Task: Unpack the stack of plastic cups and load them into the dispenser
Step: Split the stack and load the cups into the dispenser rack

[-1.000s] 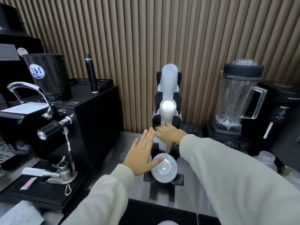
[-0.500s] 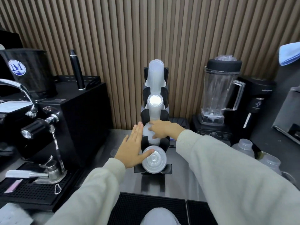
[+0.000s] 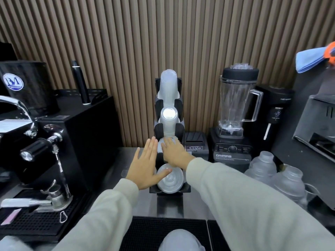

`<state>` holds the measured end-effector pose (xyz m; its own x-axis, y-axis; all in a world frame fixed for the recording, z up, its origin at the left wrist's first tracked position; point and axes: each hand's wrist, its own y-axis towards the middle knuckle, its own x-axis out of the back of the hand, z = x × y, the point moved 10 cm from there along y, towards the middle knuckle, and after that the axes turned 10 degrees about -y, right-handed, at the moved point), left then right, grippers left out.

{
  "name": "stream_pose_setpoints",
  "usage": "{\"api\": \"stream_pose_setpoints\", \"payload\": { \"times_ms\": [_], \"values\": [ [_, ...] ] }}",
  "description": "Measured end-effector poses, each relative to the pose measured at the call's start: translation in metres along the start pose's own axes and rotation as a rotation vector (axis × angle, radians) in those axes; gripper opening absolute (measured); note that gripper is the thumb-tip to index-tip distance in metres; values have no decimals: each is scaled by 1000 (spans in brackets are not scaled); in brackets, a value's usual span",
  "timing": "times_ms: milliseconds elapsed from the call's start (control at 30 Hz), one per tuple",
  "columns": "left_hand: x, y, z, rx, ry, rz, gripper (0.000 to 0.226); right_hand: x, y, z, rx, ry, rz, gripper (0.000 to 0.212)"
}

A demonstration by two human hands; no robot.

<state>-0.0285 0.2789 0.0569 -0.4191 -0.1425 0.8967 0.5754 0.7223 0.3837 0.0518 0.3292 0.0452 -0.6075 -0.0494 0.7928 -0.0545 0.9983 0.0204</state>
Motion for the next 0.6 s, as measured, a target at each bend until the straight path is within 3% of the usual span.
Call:
{"api": "stream_pose_setpoints", "payload": {
  "times_ms": [400, 467, 600],
  "values": [
    [-4, 1, -1, 40, -16, 6, 104, -14, -6, -2, 22, 20, 215, 66],
    [-4, 1, 0, 57, -17, 14, 105, -5, -13, -8, 1, 52, 168, 67],
    [-5, -4, -8, 59, -34, 9, 105, 26, -40, -19, -78, 160, -115, 65]
  ]
}}
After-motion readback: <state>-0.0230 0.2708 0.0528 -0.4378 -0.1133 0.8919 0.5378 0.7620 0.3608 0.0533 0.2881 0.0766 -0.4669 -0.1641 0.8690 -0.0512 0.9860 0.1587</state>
